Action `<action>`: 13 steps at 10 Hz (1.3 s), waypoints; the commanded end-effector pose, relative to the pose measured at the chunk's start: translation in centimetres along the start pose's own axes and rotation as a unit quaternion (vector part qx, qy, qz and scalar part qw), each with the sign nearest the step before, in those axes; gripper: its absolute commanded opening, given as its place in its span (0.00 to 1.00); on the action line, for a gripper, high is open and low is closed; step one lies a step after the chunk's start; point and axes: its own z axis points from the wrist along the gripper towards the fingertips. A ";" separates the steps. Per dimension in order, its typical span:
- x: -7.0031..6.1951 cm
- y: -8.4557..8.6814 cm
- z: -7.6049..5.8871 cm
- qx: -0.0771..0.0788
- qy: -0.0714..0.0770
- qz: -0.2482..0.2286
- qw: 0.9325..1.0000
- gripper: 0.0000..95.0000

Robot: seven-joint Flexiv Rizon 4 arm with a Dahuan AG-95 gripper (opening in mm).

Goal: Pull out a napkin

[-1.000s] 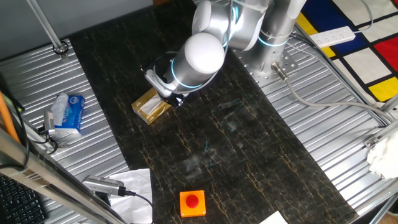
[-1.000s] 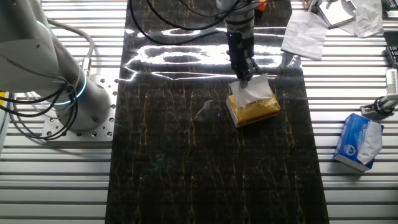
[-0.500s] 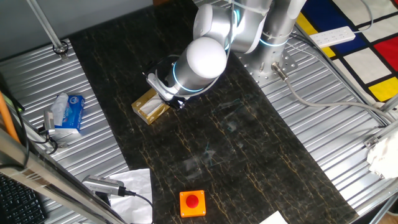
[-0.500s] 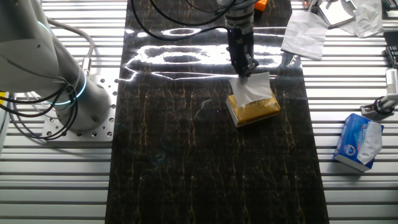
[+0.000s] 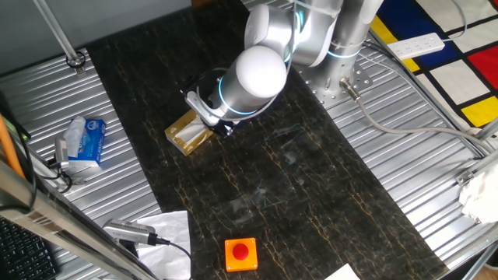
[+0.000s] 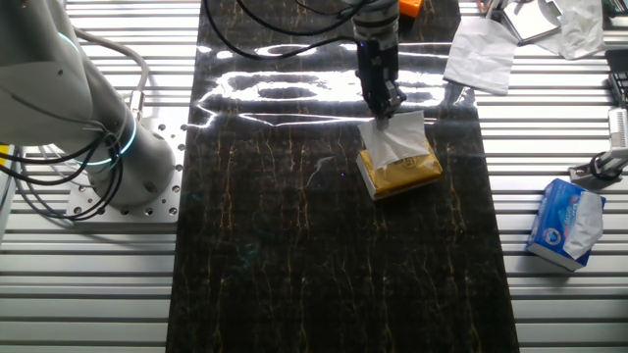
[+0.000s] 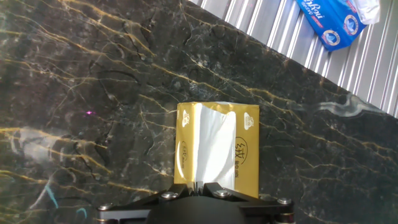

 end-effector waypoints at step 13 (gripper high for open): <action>0.8 1.4 -1.2 -0.001 0.000 0.000 1.000 0.00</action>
